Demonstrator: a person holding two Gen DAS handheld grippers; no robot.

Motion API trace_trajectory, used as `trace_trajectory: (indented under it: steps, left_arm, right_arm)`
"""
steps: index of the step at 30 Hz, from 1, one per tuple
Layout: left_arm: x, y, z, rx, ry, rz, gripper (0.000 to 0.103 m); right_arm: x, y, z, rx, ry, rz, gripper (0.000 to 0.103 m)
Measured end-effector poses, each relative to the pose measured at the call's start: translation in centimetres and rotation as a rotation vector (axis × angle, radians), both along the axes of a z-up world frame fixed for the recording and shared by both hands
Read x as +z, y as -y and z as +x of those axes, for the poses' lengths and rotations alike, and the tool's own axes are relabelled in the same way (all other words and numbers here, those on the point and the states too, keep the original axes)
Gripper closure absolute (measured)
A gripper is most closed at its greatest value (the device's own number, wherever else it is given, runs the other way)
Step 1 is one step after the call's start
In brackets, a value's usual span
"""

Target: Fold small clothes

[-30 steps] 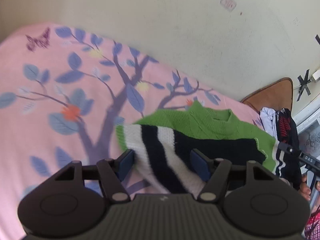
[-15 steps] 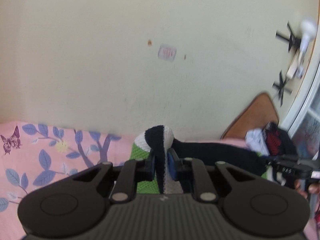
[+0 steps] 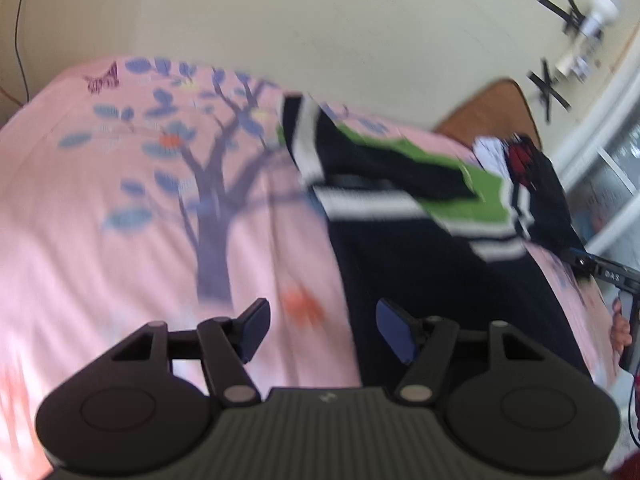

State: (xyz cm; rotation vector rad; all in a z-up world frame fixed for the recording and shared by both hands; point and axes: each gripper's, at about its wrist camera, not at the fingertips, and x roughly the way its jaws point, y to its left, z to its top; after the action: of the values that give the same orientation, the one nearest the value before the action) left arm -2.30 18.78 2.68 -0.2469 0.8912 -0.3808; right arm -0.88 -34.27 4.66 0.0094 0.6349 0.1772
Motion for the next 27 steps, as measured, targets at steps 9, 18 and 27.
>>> trace_trajectory:
  steps: [9, 18, 27]
  left_arm:
    - [-3.1, 4.3, -8.6, -0.081, -0.065, -0.006, 0.091]
    - [-1.7, -0.9, -16.3, 0.053, -0.097, 0.022, 0.094]
    - [3.9, -1.9, -7.4, 0.151, 0.142, 0.118, 0.026]
  right_arm:
    - [-3.1, 2.6, -9.3, -0.04, -0.089, 0.104, 0.055]
    - [-1.6, 0.6, -8.8, 0.04, -0.029, 0.041, 0.056]
    - [3.8, -4.2, 4.0, 0.294, 0.109, -0.086, 0.05]
